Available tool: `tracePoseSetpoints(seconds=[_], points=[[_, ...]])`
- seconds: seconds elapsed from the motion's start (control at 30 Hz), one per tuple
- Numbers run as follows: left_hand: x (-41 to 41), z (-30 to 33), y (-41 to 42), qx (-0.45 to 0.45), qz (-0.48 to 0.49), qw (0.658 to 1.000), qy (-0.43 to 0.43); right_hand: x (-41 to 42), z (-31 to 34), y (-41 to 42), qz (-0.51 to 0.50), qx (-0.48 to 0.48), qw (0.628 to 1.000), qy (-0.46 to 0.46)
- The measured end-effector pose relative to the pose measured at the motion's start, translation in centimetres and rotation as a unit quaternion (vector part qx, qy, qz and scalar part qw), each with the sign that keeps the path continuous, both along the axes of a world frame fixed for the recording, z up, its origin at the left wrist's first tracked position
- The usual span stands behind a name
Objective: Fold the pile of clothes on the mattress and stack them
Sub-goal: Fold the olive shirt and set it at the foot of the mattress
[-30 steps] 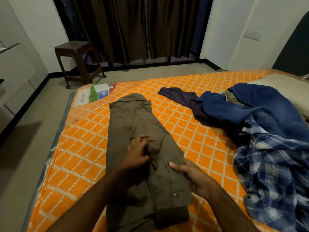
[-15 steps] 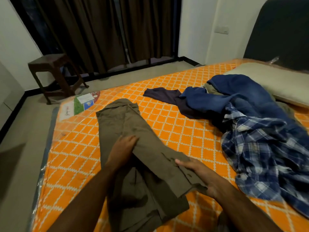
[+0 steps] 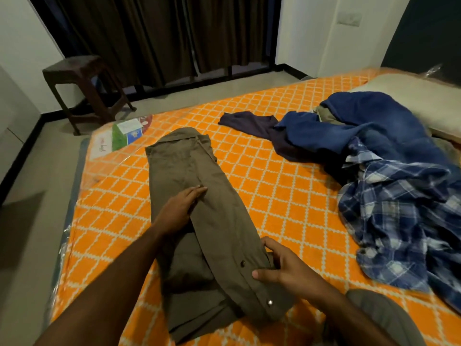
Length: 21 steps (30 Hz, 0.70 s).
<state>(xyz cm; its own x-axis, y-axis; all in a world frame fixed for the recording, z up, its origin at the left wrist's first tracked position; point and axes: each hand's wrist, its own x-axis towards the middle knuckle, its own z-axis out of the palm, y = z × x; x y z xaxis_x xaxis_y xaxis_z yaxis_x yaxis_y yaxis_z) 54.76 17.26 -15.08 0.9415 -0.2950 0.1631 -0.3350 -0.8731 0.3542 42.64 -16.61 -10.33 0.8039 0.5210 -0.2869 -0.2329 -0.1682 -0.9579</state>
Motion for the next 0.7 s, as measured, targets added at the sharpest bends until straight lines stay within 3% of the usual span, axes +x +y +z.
tracePoseSetpoints(seconds=[0.17,0.23,0.43,0.57,0.7], points=[[1.3,0.4,0.1,0.208,0.023,0.974,0.085,0.1,-2.3,-1.3,-0.005,-0.114,0.993,0.037],[2.4,1.7,-0.2,0.196,0.028,0.974,0.108,0.1,-2.8,-1.2,0.032,-0.188,0.981,0.021],[7.7,5.4,-2.0,-0.009,0.106,0.994,0.014,1.8,-2.8,1.1,0.015,-0.305,0.951,-0.045],[10.7,4.0,-4.7,0.008,0.121,0.992,0.039,5.5,-2.8,3.9,-0.022,-0.406,0.906,-0.122],[13.6,2.2,-3.3,0.041,0.151,0.987,0.033,10.6,-2.6,6.4,-0.025,-0.35,0.925,-0.144]])
